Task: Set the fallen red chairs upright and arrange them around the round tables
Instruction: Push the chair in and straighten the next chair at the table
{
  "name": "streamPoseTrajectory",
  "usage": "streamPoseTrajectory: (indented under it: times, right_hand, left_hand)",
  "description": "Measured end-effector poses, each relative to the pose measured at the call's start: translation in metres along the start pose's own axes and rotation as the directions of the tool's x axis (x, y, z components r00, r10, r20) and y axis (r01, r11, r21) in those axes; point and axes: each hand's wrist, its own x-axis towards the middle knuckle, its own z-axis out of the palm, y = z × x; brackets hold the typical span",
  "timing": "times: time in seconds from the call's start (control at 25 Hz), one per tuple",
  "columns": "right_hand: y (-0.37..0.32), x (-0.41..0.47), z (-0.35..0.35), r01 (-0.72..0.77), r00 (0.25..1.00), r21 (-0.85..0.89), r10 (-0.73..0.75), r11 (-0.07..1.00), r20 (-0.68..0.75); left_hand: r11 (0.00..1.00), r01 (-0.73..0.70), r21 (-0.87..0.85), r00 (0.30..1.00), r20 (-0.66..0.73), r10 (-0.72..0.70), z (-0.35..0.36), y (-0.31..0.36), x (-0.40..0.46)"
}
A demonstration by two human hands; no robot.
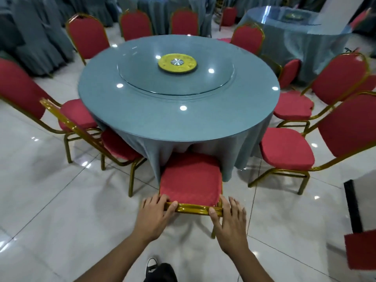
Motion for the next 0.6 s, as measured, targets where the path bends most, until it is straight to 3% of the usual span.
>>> streamPoseTrajectory:
  times: [0.4, 0.6]
  right_hand:
    - [0.048, 0.024, -0.016, 0.104, 0.995, 0.031, -0.104, 0.994, -0.006]
    - [0.056, 0.064, -0.021, 0.098, 0.994, 0.053, -0.1, 0.994, 0.033]
  left_hand:
    - [0.993, 0.106, 0.044, 0.993, -0.054, -0.103, 0.02, 0.04, -0.001]
    - [0.983, 0.153, -0.097, 0.985, -0.063, -0.16, 0.03, 0.046, 0.035]
